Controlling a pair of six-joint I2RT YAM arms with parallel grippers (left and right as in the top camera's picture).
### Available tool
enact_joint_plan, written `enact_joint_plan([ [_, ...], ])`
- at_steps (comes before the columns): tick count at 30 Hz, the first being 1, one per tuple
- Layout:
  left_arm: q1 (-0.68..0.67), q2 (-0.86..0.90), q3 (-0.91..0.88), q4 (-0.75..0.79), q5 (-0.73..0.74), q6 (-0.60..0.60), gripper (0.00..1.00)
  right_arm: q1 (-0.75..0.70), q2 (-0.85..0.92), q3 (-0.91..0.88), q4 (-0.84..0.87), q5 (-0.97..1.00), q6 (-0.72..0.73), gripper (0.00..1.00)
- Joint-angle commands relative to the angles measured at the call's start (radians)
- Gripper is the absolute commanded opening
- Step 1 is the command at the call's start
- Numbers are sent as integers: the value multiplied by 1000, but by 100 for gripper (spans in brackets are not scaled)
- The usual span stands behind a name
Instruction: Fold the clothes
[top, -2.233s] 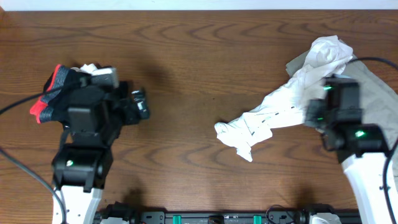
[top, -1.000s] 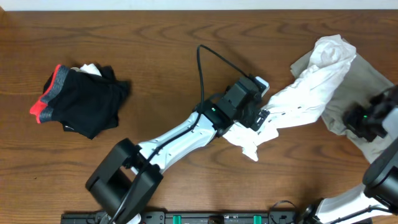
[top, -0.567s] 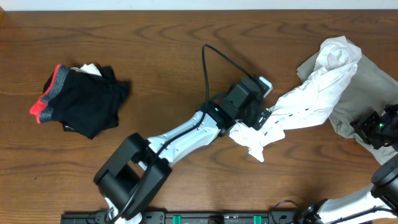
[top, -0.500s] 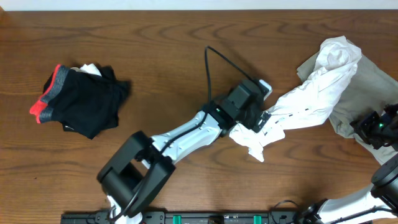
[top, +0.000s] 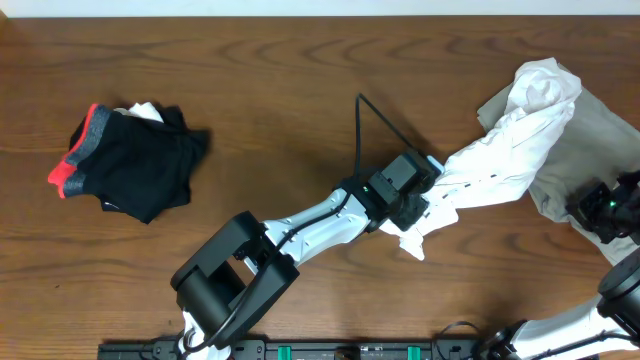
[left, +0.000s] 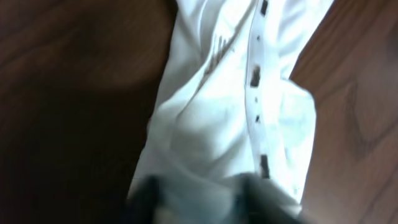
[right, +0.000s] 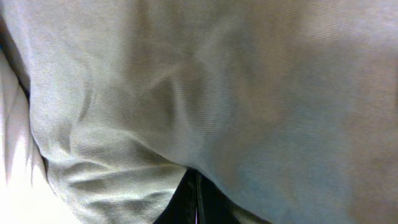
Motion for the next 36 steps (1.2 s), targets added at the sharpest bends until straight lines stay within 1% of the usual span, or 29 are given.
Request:
enact_joint_plan([
  [1,2,17,18,-16,-2,14,24,-2,64,-47,-13,90,-4,1],
  [6,2,18,17,-23,-2,13,23,-2,64,-47,-17,90,-4,1],
  [7,2,17,17,-23,-2,14,21,-2,64,-47,-17,90,-4,1],
  [9,2,17,17,-23,-2,14,10,-2,64,-47,-18,90,-4,1],
  [10,2,17,17,-23,-2,14,6,-2,64,-47,-18,90,-4,1],
  [14,27,-29,17,-33,-2,13,6,-2,64,-46,-18,90,-4,1],
  [16,55,-86,17,-53,-2,6,6,-2,64,-47,-17,90,-4,1],
  [20,157,-236,17,-140,-9,-37,6,-2,64,-46,-17,95,-4,2],
  [24,313,-361,17,-255,-13,-45,6,-2,64,-47,-13,95,-4,2],
  [27,428,-399,17,-317,-13,-45,6,-2,64,-47,-13,95,-4,2],
  [29,494,-402,17,-362,-11,-79,6,-2,64,-46,-14,95,-4,2],
  [30,516,-400,17,-382,-1,-98,9,-2,64,-47,-16,95,-4,3],
  [31,533,-397,17,-397,11,-106,24,-1,64,-47,-18,95,-4,4],
  [34,548,-394,17,-418,36,-108,74,2,64,-42,-31,94,-4,7],
  [36,544,-394,17,-409,35,-107,88,3,58,-25,-54,94,0,8],
])
